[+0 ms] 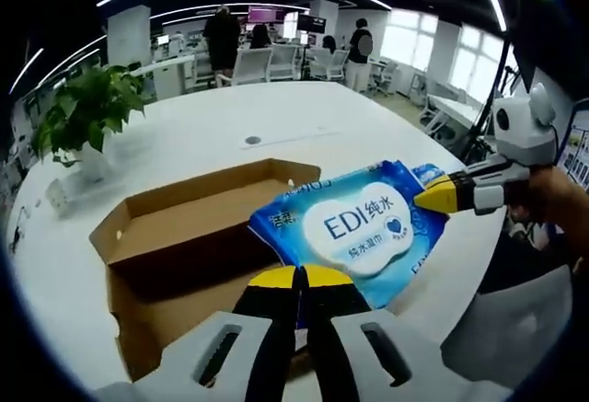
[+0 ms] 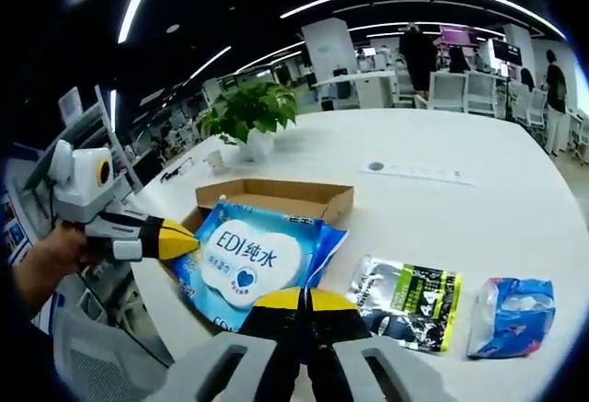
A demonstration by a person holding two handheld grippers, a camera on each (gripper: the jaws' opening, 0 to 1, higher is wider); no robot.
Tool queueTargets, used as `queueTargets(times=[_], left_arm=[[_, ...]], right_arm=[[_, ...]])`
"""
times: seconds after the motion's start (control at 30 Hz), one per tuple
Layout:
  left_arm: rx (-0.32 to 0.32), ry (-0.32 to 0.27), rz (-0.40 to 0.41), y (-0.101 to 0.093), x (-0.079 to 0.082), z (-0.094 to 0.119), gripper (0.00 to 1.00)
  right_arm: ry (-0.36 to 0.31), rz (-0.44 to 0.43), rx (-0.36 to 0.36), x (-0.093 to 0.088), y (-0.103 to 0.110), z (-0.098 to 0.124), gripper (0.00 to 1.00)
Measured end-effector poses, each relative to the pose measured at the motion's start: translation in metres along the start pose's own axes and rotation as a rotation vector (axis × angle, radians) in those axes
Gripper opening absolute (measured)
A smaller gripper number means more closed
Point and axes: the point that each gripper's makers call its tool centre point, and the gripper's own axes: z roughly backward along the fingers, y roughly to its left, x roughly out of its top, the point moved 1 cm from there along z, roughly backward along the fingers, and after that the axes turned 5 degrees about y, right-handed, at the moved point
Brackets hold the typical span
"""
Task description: Operate the shoe box by opening the lid, removing the specified soft item, and placing it in the target area until the item is outside and the box remains undamaged.
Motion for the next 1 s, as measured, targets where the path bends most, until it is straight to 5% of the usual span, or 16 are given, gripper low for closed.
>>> queueTargets(times=[1.0], left_arm=[[-0.082, 0.003, -0.038, -0.054, 0.021, -0.043, 0.0]], right_arm=[[0.021, -0.059, -0.092, -0.011, -0.064, 0.025, 0.0]])
